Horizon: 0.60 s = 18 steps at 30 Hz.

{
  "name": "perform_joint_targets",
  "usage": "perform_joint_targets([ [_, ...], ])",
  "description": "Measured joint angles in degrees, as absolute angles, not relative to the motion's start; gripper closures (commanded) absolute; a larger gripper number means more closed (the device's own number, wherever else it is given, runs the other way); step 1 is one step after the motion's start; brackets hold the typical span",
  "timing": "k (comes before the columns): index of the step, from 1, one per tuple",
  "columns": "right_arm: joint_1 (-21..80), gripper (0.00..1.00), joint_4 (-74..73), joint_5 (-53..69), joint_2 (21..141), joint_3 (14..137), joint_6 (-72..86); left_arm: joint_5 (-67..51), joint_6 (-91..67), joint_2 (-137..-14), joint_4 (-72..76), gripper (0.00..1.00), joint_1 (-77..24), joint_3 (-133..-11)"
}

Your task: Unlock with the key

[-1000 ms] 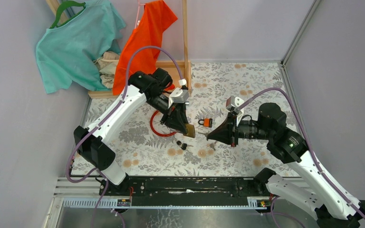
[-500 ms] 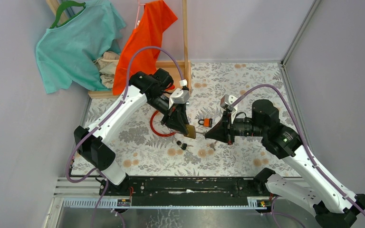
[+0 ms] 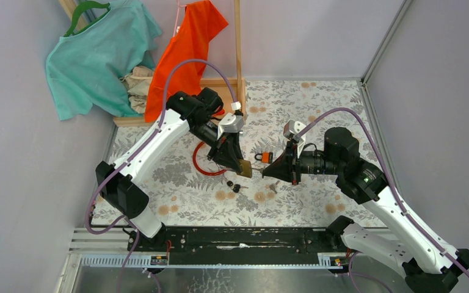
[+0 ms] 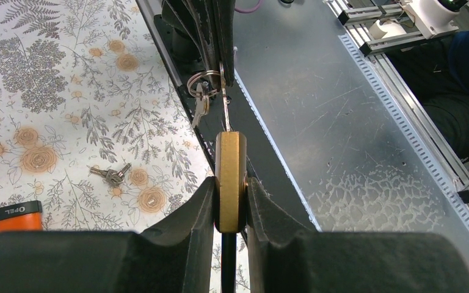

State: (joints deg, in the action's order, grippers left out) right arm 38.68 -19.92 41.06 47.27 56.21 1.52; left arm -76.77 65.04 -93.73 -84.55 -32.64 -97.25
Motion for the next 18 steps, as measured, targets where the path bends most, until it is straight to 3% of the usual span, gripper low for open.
perform_joint_targets([
  [18,38.68,1.0,-20.34,40.73,47.66,56.21,0.97,-76.31,64.97,-93.8,-84.51,1.0,-32.64,-97.65],
])
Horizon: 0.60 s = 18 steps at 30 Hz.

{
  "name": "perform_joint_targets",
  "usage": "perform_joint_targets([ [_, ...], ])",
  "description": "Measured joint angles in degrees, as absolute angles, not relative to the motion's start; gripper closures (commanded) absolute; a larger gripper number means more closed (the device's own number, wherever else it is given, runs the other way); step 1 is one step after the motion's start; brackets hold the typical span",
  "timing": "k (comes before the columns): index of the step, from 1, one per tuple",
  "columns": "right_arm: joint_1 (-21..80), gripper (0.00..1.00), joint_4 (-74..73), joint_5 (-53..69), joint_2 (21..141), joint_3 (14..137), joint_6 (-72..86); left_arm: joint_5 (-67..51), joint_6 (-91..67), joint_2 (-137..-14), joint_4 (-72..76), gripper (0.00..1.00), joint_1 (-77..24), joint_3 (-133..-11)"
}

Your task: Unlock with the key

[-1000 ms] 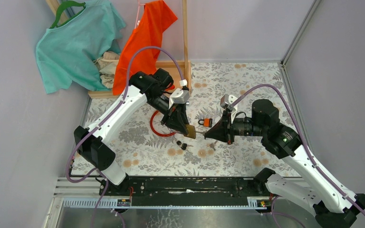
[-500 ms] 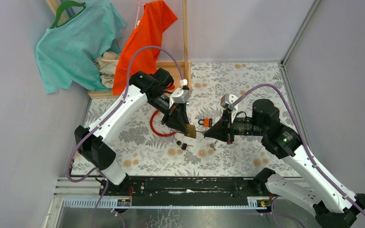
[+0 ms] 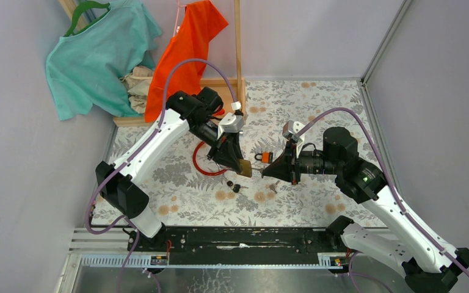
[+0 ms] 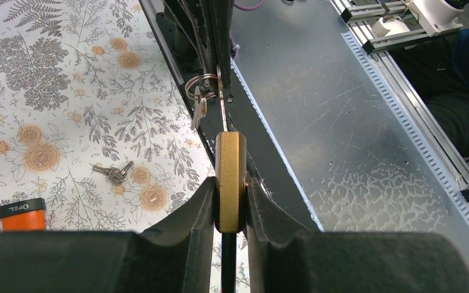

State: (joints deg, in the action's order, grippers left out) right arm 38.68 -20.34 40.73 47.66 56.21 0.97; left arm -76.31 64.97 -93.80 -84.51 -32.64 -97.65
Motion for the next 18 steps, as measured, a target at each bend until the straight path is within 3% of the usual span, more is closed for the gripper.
perform_joint_targets([
  [18,38.7,1.0,-20.69,40.23,48.6,56.18,0.91,-75.4,64.77,-93.93,-84.44,1.0,-32.58,-97.82],
])
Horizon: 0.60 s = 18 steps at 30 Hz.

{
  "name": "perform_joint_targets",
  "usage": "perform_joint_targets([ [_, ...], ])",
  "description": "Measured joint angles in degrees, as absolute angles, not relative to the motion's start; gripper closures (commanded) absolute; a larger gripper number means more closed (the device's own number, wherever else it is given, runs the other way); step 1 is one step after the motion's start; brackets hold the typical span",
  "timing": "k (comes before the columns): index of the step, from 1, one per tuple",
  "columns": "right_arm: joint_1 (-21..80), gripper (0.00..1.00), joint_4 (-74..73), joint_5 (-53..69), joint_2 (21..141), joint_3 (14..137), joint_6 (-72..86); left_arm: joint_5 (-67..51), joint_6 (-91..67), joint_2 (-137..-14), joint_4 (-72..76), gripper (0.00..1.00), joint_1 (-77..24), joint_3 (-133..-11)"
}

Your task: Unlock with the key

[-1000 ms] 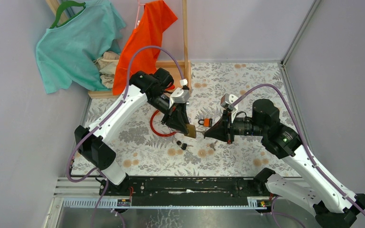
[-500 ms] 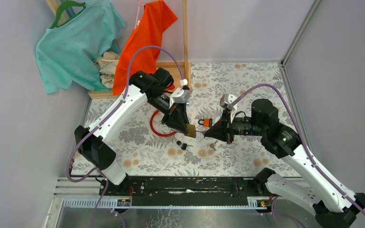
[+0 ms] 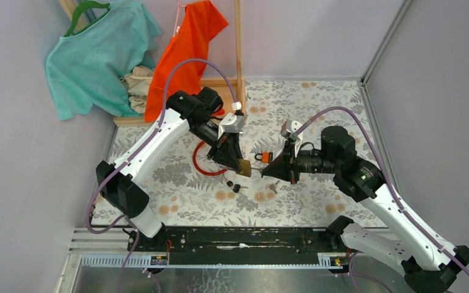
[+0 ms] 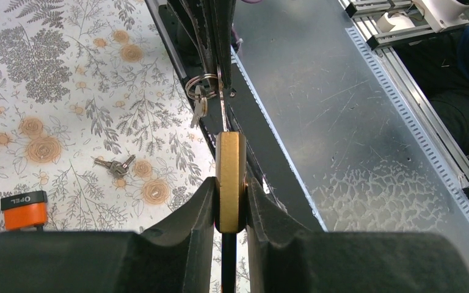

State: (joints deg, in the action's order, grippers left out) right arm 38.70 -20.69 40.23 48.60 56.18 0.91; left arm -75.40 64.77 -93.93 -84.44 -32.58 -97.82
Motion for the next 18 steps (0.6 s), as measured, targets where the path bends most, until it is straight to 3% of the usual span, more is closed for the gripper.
perform_joint_targets([
  [18,39.11,1.0,-19.86,40.93,48.9,55.79,0.95,-74.13,64.42,-94.65,-84.86,1.0,-32.58,-99.63],
])
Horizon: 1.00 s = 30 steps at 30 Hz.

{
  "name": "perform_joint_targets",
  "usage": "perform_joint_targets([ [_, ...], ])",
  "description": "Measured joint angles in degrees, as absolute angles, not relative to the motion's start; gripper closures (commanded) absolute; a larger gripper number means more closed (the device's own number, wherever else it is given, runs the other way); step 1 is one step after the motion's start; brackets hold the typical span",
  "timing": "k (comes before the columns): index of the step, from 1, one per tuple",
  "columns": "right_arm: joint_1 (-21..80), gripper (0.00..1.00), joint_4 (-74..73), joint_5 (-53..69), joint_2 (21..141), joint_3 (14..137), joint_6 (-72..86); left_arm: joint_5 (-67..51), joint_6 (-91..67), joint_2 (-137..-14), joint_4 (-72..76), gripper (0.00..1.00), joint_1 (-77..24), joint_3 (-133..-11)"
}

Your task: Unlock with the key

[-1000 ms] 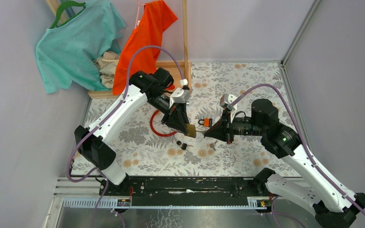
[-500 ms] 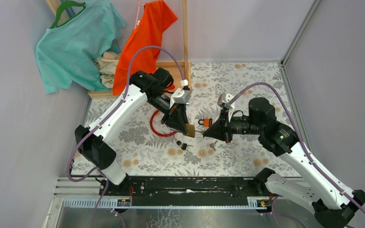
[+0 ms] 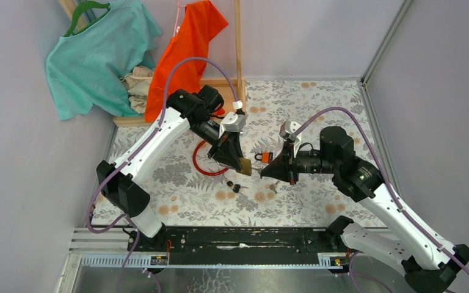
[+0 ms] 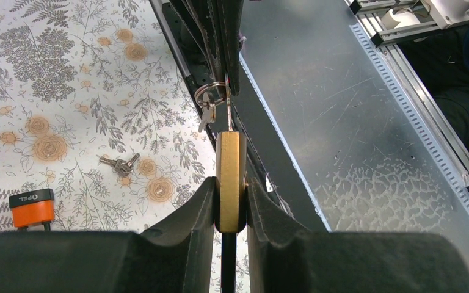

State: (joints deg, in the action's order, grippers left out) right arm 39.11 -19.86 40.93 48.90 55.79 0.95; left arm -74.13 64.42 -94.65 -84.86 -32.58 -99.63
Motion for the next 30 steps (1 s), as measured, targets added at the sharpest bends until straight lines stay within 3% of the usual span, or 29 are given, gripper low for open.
perform_joint_targets([
  [21,41.89,1.0,-16.64,39.48,57.74,57.34,4.49,-68.29,59.46,-94.89,-84.01,1.0,-32.29,-99.33],
  [30,38.94,1.0,-10.5,41.12,61.06,53.12,16.67,-60.16,51.53,-92.42,-77.12,1.0,-32.53,-95.39],
])
